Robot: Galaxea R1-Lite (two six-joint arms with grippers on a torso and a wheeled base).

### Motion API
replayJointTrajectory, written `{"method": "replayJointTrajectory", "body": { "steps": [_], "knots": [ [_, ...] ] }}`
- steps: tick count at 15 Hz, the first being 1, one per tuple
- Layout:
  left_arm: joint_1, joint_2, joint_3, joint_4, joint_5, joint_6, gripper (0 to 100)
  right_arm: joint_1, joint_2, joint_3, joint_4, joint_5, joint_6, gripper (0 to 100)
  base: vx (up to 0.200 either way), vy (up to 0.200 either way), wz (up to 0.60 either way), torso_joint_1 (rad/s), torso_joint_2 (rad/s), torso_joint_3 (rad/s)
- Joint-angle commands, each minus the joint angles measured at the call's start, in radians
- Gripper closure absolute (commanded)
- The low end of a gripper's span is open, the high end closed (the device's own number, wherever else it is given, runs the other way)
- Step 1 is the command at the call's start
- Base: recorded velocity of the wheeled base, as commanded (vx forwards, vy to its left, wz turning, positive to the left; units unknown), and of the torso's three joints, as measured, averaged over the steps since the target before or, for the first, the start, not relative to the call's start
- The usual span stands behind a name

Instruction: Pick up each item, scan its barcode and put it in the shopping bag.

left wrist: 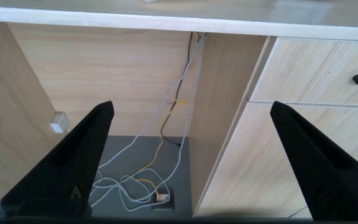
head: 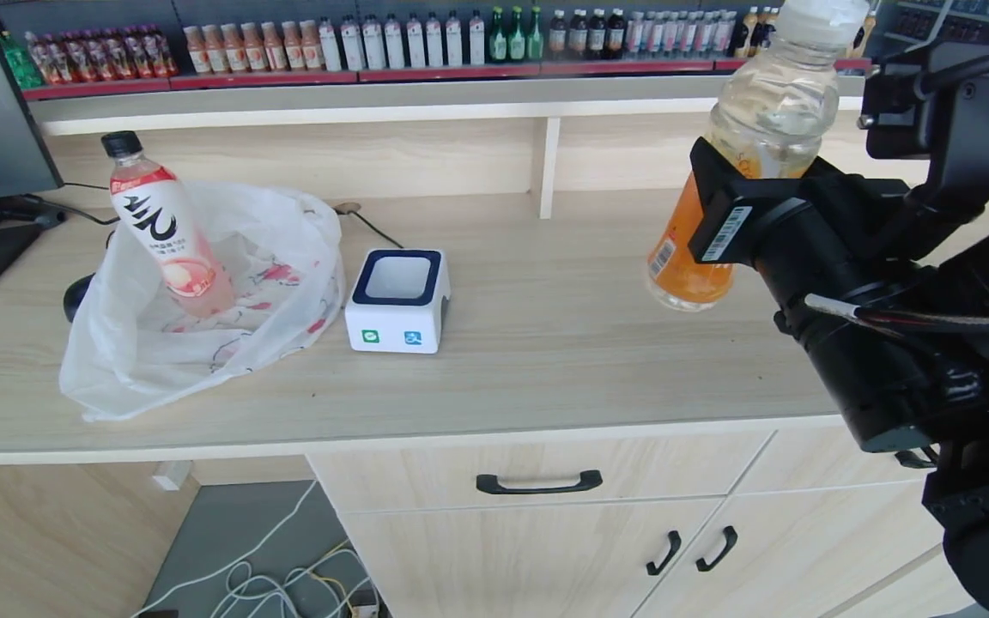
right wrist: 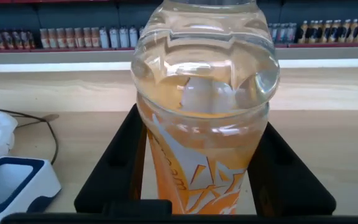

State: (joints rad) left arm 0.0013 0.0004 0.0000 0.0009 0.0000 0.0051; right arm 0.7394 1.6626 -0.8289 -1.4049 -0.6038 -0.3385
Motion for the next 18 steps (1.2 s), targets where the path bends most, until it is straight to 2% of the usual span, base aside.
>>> {"method": "replayJointTrajectory", "body": {
  "steps": [1, 6, 11, 13, 17, 18],
  "knots": [
    [0.000, 0.000, 0.000, 0.001, 0.000, -0.001, 0, 0.000, -0.004, -0.012, 0.003, -0.004, -0.004, 100, 0.000, 0.200, 0.00, -0.002, 0.01, 0.002],
    [0.000, 0.000, 0.000, 0.001, 0.002, -0.002, 0, 0.002, -0.006, -0.021, 0.004, -0.050, -0.017, 100, 0.000, 0.200, 0.00, 0.002, 0.01, 0.003],
    [0.000, 0.000, 0.000, 0.001, 0.002, -0.004, 0, 0.011, -0.006, -0.036, 0.003, -0.042, -0.016, 100, 0.000, 0.200, 0.00, 0.001, 0.00, 0.000],
    [0.000, 0.000, 0.000, 0.001, 0.002, -0.004, 0, 0.011, -0.004, -0.039, 0.003, 0.009, -0.024, 100, 0.000, 0.200, 0.00, 0.002, 0.01, 0.007],
    [0.000, 0.000, 0.000, 0.001, 0.000, -0.002, 0, 0.012, -0.001, -0.033, -0.014, 0.072, -0.123, 100, 0.000, 0.200, 0.00, 0.002, 0.00, 0.002],
    [0.000, 0.000, 0.000, -0.001, 0.000, -0.002, 0, 0.012, 0.002, -0.036, -0.014, 0.087, -0.148, 100, 0.000, 0.000, 0.00, 0.000, 0.00, 0.000]
  ]
}}
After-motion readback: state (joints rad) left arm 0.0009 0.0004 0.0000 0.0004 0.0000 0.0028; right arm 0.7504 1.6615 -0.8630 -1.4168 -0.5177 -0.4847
